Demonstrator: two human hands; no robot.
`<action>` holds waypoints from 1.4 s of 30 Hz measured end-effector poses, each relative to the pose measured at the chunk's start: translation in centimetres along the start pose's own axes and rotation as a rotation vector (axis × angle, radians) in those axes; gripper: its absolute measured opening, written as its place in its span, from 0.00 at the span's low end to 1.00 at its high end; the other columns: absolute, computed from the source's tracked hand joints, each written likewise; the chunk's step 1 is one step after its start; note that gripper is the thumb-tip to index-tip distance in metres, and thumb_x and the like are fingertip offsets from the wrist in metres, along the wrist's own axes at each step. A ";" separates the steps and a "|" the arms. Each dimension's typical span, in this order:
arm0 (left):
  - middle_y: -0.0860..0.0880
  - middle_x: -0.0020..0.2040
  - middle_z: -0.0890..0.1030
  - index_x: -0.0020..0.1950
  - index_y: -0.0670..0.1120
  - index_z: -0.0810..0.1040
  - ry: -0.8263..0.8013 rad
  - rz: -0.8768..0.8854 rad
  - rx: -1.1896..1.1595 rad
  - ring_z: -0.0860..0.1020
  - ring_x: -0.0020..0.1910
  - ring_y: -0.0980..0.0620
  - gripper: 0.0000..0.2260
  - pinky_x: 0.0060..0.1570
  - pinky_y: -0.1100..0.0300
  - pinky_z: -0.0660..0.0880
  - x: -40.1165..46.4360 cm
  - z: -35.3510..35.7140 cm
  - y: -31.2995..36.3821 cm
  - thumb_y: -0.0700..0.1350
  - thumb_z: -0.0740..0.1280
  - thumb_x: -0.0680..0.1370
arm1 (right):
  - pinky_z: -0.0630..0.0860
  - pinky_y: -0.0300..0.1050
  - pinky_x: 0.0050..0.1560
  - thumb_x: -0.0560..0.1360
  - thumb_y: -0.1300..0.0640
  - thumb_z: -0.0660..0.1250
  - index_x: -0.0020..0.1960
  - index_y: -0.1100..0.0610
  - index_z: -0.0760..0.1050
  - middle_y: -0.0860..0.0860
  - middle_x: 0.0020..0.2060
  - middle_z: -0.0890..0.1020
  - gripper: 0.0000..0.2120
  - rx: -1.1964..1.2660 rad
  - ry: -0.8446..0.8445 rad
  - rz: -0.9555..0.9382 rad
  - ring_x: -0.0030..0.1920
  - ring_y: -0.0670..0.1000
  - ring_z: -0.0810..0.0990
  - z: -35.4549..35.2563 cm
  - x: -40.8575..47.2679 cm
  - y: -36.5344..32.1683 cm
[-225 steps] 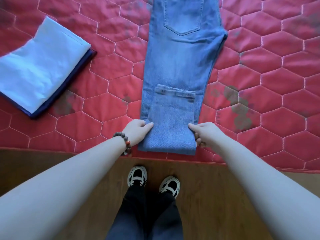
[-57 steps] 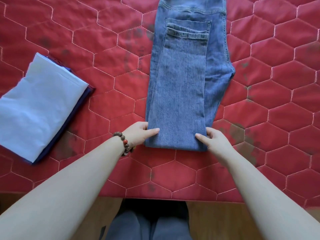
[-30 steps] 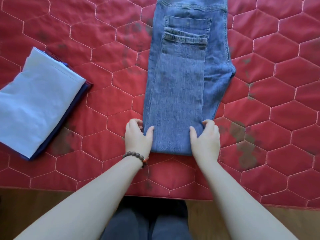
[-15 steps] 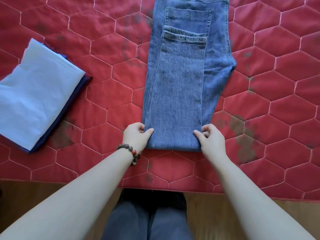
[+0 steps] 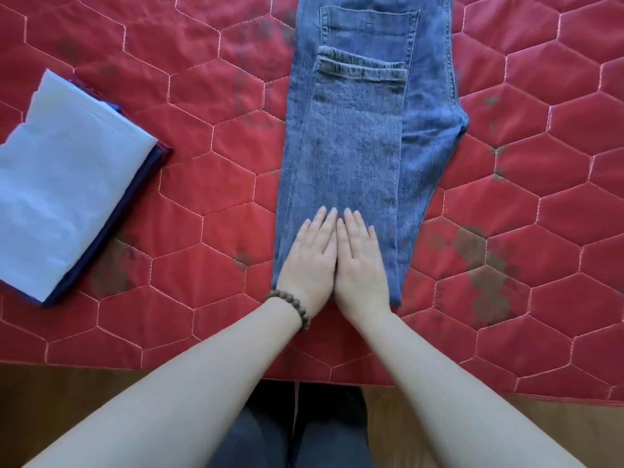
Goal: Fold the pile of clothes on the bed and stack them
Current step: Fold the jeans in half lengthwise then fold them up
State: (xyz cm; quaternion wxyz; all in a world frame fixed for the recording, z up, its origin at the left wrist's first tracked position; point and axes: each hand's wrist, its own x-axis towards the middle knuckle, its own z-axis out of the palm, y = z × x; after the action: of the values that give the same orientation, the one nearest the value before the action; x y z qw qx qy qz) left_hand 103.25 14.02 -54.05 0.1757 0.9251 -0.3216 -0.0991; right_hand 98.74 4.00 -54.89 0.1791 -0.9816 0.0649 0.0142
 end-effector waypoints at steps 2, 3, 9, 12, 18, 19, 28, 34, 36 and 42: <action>0.38 0.73 0.67 0.72 0.35 0.67 -0.117 -0.004 0.118 0.65 0.73 0.41 0.23 0.71 0.47 0.60 -0.1 1.1 -0.8 0.41 0.53 0.78 | 0.57 0.57 0.74 0.78 0.60 0.56 0.73 0.66 0.64 0.61 0.73 0.65 0.24 -0.076 -0.050 -0.002 0.74 0.58 0.62 0.9 0.0 0.8; 0.39 0.75 0.64 0.74 0.36 0.65 -0.147 -0.003 0.163 0.62 0.75 0.42 0.24 0.73 0.48 0.57 -0.4 1.3 -1.2 0.43 0.52 0.78 | 0.56 0.57 0.75 0.79 0.58 0.55 0.74 0.65 0.63 0.60 0.74 0.64 0.25 -0.110 -0.067 -0.009 0.75 0.57 0.61 1.0 -0.2 1.1; 0.42 0.78 0.55 0.78 0.40 0.57 -0.210 -0.094 0.218 0.53 0.78 0.46 0.32 0.75 0.46 0.51 -2.1 0.5 -2.6 0.57 0.53 0.78 | 0.48 0.63 0.75 0.79 0.46 0.53 0.77 0.58 0.58 0.52 0.77 0.58 0.30 -0.256 -0.115 0.122 0.77 0.51 0.56 0.3 -1.3 2.5; 0.42 0.79 0.54 0.78 0.39 0.55 -0.188 -0.225 0.240 0.50 0.78 0.45 0.34 0.74 0.42 0.49 -3.0 -0.5 -2.3 0.59 0.51 0.78 | 0.48 0.66 0.74 0.79 0.45 0.51 0.77 0.58 0.56 0.51 0.77 0.55 0.30 -0.288 -0.098 0.268 0.77 0.52 0.54 -1.0 -2.4 4.3; 0.40 0.76 0.61 0.75 0.36 0.61 -0.062 -0.092 0.193 0.56 0.77 0.43 0.28 0.73 0.43 0.53 3.9 -1.2 -0.6 0.49 0.53 0.78 | 0.48 0.61 0.75 0.77 0.57 0.55 0.75 0.63 0.61 0.57 0.75 0.61 0.27 -0.194 0.067 -0.013 0.76 0.56 0.56 -2.3 5.0 3.6; 0.40 0.76 0.62 0.75 0.37 0.62 -0.050 -0.085 0.205 0.58 0.76 0.43 0.27 0.73 0.44 0.53 6.2 -0.8 -1.0 0.47 0.53 0.78 | 0.49 0.60 0.75 0.77 0.57 0.55 0.75 0.63 0.62 0.58 0.75 0.62 0.26 -0.169 0.068 -0.048 0.76 0.57 0.58 -1.8 7.2 3.4; 0.41 0.79 0.52 0.78 0.39 0.52 -0.064 -0.152 0.210 0.50 0.78 0.44 0.33 0.75 0.44 0.47 12.5 -0.1 -4.2 0.57 0.50 0.78 | 0.42 0.62 0.75 0.79 0.43 0.49 0.78 0.58 0.53 0.53 0.78 0.54 0.32 -0.294 -0.058 0.149 0.78 0.51 0.52 -1.6 12.9 6.4; 0.45 0.79 0.52 0.78 0.43 0.54 0.009 -0.132 0.296 0.49 0.78 0.43 0.29 0.74 0.41 0.41 17.7 -2.3 -5.5 0.56 0.48 0.80 | 0.43 0.61 0.74 0.78 0.52 0.55 0.76 0.63 0.60 0.57 0.76 0.60 0.28 -0.303 0.083 0.039 0.77 0.57 0.56 -3.6 17.4 6.9; 0.48 0.80 0.52 0.79 0.46 0.55 -0.031 -0.017 0.338 0.48 0.78 0.45 0.28 0.75 0.42 0.42 20.4 -2.7 -6.7 0.55 0.46 0.81 | 0.46 0.58 0.75 0.79 0.53 0.56 0.76 0.61 0.59 0.55 0.76 0.61 0.28 -0.226 0.047 -0.086 0.76 0.55 0.57 -2.9 19.9 7.2; 0.49 0.79 0.54 0.79 0.50 0.54 -0.021 0.104 0.290 0.49 0.78 0.47 0.28 0.75 0.44 0.48 21.8 -2.7 -9.2 0.57 0.51 0.80 | 0.50 0.59 0.76 0.79 0.43 0.52 0.78 0.56 0.54 0.51 0.77 0.57 0.31 -0.254 -0.097 -0.214 0.77 0.51 0.54 -3.3 21.0 9.9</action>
State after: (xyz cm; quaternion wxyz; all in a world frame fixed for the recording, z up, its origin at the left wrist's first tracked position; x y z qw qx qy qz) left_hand 126.07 7.75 -56.67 0.0417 0.9217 -0.3820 -0.0521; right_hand 118.24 -8.91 -56.29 0.0571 -0.9958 -0.0511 0.0506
